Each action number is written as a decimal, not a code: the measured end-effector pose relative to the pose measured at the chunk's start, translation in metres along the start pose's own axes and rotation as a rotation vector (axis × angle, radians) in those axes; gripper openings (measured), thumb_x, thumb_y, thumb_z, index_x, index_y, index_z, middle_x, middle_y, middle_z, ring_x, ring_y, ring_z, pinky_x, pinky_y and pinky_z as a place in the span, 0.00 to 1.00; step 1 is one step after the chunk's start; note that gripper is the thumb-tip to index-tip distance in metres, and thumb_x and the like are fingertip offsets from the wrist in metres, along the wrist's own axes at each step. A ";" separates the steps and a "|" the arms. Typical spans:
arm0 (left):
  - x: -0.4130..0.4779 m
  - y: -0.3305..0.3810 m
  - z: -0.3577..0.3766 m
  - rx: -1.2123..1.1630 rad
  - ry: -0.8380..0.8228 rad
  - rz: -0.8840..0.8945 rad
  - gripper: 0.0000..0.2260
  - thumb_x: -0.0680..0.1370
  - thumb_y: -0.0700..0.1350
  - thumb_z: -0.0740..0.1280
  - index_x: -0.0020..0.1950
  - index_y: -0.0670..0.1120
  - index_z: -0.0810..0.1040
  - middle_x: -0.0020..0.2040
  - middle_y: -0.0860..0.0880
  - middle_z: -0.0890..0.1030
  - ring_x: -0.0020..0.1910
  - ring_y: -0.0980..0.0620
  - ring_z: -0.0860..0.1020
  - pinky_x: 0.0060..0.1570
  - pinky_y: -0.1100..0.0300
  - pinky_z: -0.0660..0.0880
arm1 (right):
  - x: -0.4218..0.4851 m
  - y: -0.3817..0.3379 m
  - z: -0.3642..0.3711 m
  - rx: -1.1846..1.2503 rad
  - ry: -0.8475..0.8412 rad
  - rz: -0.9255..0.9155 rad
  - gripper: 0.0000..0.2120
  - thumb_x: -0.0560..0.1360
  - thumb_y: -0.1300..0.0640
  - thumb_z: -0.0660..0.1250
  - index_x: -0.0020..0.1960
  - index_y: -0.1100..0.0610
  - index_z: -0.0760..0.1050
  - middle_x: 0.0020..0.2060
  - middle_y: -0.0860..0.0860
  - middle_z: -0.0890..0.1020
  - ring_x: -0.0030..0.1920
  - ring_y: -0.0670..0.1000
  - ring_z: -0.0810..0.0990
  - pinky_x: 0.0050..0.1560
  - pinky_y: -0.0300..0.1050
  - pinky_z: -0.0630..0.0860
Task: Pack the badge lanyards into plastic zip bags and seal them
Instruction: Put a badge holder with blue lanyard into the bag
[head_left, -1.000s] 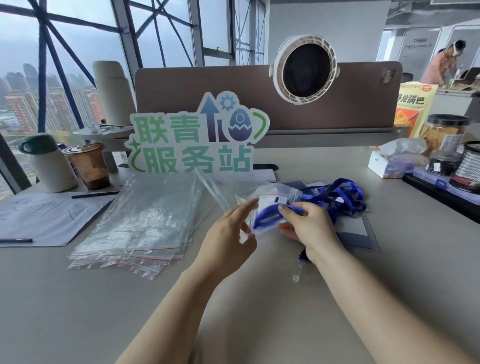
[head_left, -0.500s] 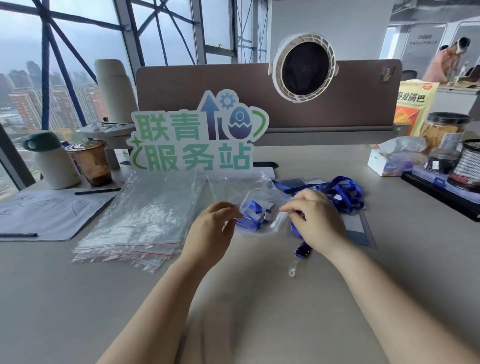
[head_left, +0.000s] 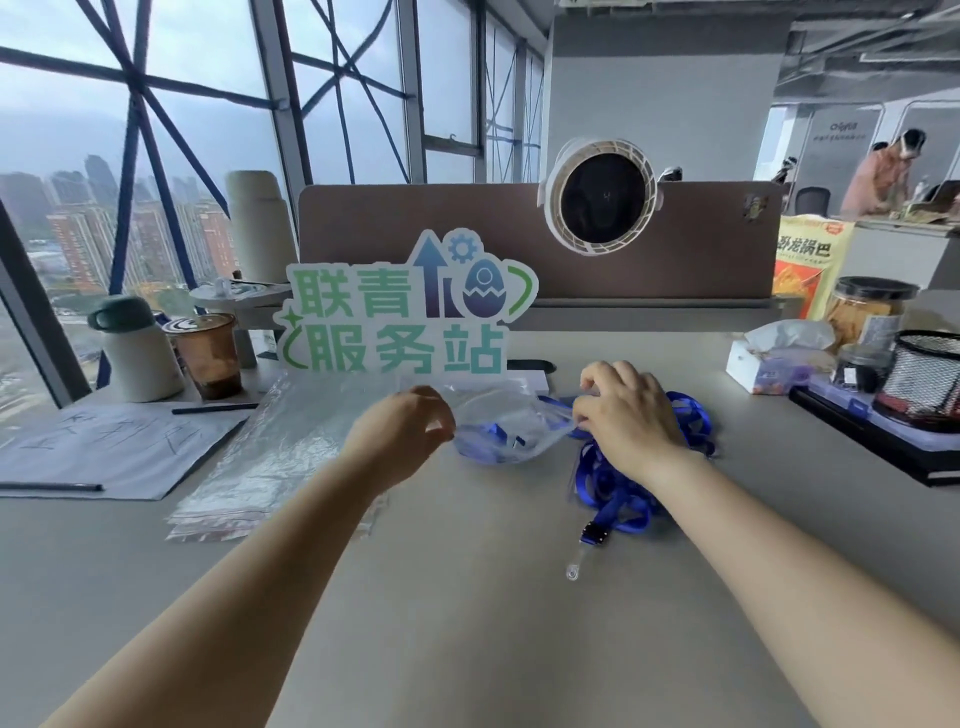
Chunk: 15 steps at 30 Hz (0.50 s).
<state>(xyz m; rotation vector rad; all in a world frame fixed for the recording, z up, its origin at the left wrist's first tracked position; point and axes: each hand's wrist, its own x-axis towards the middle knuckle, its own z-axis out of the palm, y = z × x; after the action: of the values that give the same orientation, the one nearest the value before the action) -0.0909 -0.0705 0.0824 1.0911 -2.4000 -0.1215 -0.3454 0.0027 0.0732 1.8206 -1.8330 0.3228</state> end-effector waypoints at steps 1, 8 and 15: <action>0.005 0.000 -0.008 -0.018 0.025 -0.015 0.03 0.75 0.44 0.69 0.45 0.48 0.83 0.49 0.51 0.81 0.46 0.49 0.79 0.49 0.54 0.76 | 0.004 0.003 -0.005 0.031 -0.020 -0.023 0.02 0.71 0.59 0.70 0.43 0.53 0.79 0.56 0.51 0.75 0.56 0.57 0.71 0.51 0.48 0.66; 0.024 0.003 -0.053 -0.142 0.085 -0.097 0.02 0.74 0.42 0.70 0.44 0.46 0.83 0.42 0.52 0.80 0.42 0.53 0.78 0.46 0.62 0.73 | 0.025 0.003 -0.038 0.382 -0.185 -0.005 0.04 0.78 0.55 0.59 0.47 0.48 0.72 0.58 0.45 0.78 0.57 0.53 0.73 0.56 0.50 0.72; 0.046 0.009 -0.107 -0.137 0.230 -0.101 0.04 0.76 0.41 0.68 0.47 0.45 0.83 0.44 0.51 0.81 0.42 0.55 0.78 0.43 0.65 0.69 | 0.069 0.017 -0.099 0.521 -0.009 0.139 0.06 0.77 0.58 0.62 0.43 0.48 0.72 0.42 0.48 0.80 0.44 0.54 0.78 0.48 0.52 0.76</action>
<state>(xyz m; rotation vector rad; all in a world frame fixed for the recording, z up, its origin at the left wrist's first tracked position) -0.0715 -0.0847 0.1970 1.0991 -2.1022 -0.1825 -0.3390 -0.0034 0.1953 2.0211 -2.0165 0.9172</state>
